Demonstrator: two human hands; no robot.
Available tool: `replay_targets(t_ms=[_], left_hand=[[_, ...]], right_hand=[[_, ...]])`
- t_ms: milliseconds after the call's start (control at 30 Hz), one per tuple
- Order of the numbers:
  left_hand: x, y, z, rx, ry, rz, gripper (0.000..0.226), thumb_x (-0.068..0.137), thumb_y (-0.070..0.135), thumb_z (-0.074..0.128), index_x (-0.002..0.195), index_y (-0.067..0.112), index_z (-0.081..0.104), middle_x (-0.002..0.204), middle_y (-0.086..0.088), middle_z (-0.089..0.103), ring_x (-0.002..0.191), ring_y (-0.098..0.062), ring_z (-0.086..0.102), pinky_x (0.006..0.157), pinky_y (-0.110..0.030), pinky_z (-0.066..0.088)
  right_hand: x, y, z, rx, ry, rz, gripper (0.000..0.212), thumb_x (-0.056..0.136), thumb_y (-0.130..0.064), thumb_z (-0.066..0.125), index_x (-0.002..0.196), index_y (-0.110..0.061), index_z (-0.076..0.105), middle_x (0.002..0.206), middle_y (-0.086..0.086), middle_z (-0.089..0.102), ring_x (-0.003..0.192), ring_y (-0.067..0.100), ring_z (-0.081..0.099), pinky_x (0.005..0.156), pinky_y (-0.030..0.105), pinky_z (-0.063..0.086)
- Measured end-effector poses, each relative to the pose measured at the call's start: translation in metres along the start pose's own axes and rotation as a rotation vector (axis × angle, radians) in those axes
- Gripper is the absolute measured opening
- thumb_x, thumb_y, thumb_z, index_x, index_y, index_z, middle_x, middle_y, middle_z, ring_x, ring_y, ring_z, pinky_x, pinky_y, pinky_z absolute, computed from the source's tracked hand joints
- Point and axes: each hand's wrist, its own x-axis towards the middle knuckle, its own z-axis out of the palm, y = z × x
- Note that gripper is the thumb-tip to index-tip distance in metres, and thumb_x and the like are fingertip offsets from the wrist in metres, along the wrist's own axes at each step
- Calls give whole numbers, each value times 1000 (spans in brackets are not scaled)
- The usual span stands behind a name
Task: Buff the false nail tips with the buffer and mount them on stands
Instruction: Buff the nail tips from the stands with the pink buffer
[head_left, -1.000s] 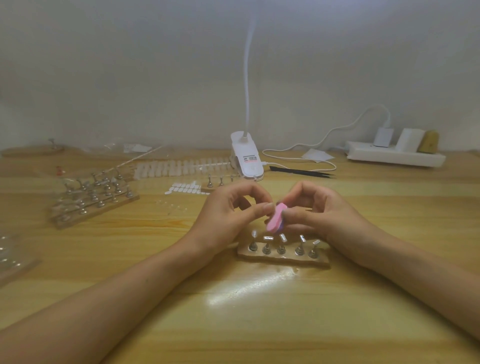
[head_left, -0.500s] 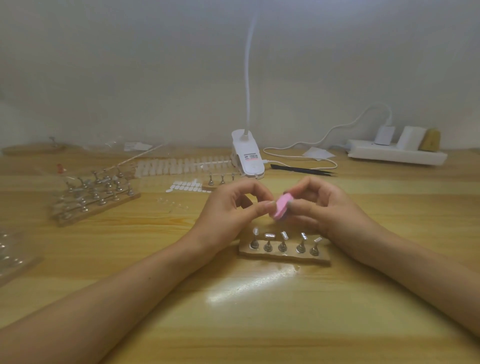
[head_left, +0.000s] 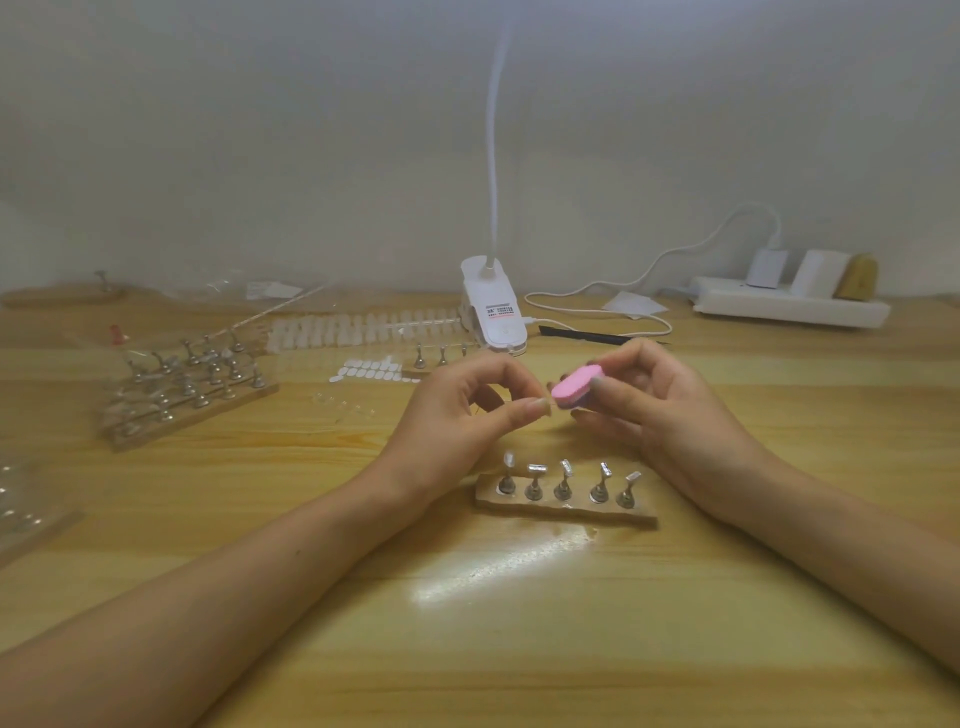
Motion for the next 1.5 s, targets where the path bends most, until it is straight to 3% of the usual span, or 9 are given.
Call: replay_targets(t_ms=[133, 267, 567, 700, 800, 933, 1033, 1400, 1500], left_hand=[[0, 0, 0, 7, -1, -8, 9, 87, 15, 72, 79, 17, 69, 82, 8, 67, 70, -3, 55, 68, -16, 44], [0, 2, 0, 27, -2, 10, 12, 86, 16, 73, 77, 23, 69, 83, 7, 68, 71, 1, 55, 68, -12, 44], [-1, 3, 0, 29, 5, 14, 9, 87, 14, 72, 79, 16, 69, 81, 7, 67, 69, -1, 55, 67, -14, 43], [-2, 5, 0, 60, 4, 48, 12, 86, 13, 73, 77, 19, 69, 85, 1, 68, 72, 2, 56, 69, -10, 43], [-2, 6, 0, 69, 11, 52, 12, 87, 11, 71, 77, 17, 68, 84, 0, 67, 72, 1, 56, 68, -11, 43], [-2, 6, 0, 78, 11, 62, 14, 86, 12, 72, 76, 21, 68, 85, 1, 67, 72, 2, 57, 68, -10, 42], [-1, 5, 0, 84, 5, 58, 14, 87, 12, 72, 76, 21, 68, 83, 3, 67, 71, 2, 57, 68, -10, 43], [-1, 4, 0, 68, 8, 44, 10, 87, 13, 72, 78, 17, 69, 84, 2, 68, 71, 2, 57, 69, -11, 43], [-2, 5, 0, 84, 7, 57, 10, 87, 13, 72, 78, 15, 69, 84, 1, 68, 71, 1, 57, 68, -11, 43]], right_hand=[[-1, 0, 1, -67, -125, 34, 24, 84, -14, 70, 100, -4, 56, 108, 17, 72, 96, 34, 73, 81, 37, 61], [0, -1, 0, 18, -13, 32, 24, 84, -19, 69, 101, -8, 57, 103, 14, 74, 92, 22, 74, 69, 26, 59], [-2, -1, 3, -102, -148, 26, 20, 84, -18, 72, 96, -10, 59, 106, 14, 73, 94, 33, 74, 74, 32, 60], [0, -2, 0, 3, 1, 25, 22, 83, -20, 69, 98, -9, 57, 98, 12, 76, 91, 24, 75, 70, 26, 59], [-2, -1, 3, -111, -134, 39, 14, 85, -19, 74, 92, -14, 63, 101, 15, 74, 92, 31, 74, 74, 32, 60], [-1, -2, 1, -17, -21, 22, 18, 83, -19, 71, 94, -11, 60, 99, 14, 75, 88, 28, 75, 71, 29, 61], [-2, -2, 2, -77, -125, 46, 15, 83, -17, 73, 92, -11, 63, 100, 16, 74, 91, 33, 74, 75, 35, 61], [-1, -4, 1, -24, -22, 40, 21, 83, -19, 70, 97, -7, 60, 101, 16, 75, 91, 30, 74, 75, 32, 61], [-2, -3, 2, -83, -126, 60, 18, 83, -17, 72, 95, -8, 62, 99, 16, 75, 91, 31, 74, 75, 33, 61]])
